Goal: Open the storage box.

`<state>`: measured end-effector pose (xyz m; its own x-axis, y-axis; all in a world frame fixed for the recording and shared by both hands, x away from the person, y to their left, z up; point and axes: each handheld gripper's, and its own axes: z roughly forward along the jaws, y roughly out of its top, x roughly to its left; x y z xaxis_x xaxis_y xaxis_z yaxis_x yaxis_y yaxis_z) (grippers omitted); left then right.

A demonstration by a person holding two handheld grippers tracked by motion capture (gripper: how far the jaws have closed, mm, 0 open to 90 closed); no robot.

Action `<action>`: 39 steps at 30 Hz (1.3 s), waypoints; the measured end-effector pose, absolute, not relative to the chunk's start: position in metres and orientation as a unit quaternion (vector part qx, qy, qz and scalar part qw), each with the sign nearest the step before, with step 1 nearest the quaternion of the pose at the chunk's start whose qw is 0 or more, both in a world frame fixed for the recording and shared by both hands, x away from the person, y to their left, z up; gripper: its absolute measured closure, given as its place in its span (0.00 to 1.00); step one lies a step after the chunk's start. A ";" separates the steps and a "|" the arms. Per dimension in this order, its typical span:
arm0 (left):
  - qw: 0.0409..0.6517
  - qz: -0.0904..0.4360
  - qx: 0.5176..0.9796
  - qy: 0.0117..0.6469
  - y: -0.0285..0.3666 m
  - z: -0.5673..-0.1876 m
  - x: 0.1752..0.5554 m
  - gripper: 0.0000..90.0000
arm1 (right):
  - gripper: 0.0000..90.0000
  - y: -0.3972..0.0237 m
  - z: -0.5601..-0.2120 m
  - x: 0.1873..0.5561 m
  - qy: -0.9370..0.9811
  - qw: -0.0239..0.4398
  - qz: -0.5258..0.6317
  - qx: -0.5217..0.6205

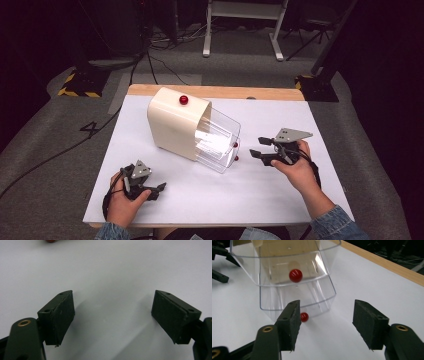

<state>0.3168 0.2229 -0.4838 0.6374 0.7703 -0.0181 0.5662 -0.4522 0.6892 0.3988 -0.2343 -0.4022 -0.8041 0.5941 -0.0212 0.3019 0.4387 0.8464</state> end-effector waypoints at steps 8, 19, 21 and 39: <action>0.339 0.150 0.839 0.399 0.223 -0.484 0.317 0.21 | 0.37 -0.270 -0.403 0.384 0.824 0.174 0.454 0.291; 0.339 0.146 0.839 0.399 0.223 -0.483 0.318 0.21 | 0.33 -0.315 -0.407 0.358 0.821 0.165 0.431 0.335; 0.340 0.145 0.839 0.399 0.224 -0.484 0.318 0.21 | 0.33 -0.318 -0.407 0.357 0.821 0.165 0.430 0.338; 0.341 0.144 0.839 0.400 0.224 -0.484 0.318 0.21 | 0.24 -0.366 -0.459 0.343 0.832 0.173 0.361 0.384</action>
